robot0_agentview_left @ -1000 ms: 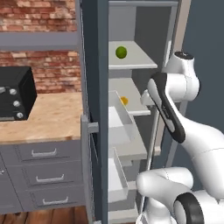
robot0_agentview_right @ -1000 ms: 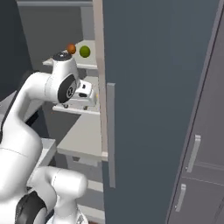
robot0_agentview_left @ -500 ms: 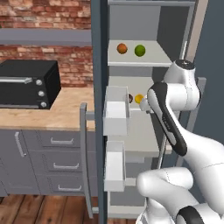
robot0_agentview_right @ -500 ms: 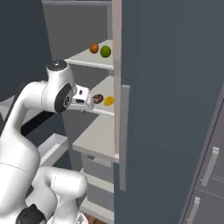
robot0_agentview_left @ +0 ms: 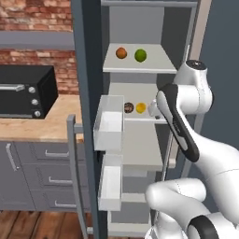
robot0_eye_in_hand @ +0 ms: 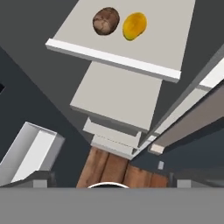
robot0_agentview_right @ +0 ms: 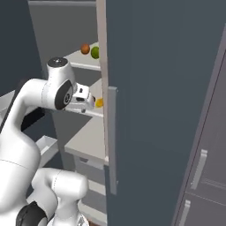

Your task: Take the mango and lime from the highest rack and move them to the second highest rack where the mango and potato are located, to maximize freezer space. Close the freezer door after rearranging.

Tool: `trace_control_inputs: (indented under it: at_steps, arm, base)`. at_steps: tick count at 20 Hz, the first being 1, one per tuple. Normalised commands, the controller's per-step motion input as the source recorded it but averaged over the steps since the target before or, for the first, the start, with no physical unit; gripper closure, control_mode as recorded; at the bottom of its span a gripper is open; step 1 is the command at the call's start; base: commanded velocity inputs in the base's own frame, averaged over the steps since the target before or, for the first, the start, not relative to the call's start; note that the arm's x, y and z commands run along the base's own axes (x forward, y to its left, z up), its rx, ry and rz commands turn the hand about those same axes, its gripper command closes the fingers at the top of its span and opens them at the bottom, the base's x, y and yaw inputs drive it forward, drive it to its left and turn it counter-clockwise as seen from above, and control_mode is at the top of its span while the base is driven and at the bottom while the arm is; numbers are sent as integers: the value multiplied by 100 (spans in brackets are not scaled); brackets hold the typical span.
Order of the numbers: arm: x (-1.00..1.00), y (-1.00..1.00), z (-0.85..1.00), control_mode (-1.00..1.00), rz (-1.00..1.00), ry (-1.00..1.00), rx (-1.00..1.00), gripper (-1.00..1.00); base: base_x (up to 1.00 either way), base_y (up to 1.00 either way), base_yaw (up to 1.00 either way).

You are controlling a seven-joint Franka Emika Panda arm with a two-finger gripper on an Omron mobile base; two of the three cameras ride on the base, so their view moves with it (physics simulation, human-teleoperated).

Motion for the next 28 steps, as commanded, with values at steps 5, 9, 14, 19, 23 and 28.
trace_control_inputs:
  at_steps: [5,9,14,19,23,28]
  arm:
    - [0,0,0,100,0,0,0,-100]
    - [0,0,0,100,0,0,0,-100]
    - [0,0,0,100,0,0,0,-100]
    - [0,0,0,100,0,0,0,-100]
    - [0,0,0,100,0,0,0,-100]
    - [0,0,0,100,0,0,0,-100]
  base:
    - [54,-1,0]
    - [52,9,0]
    - [41,34,0]
    - [35,47,0]
    - [25,55,0]
    - [70,10,0]
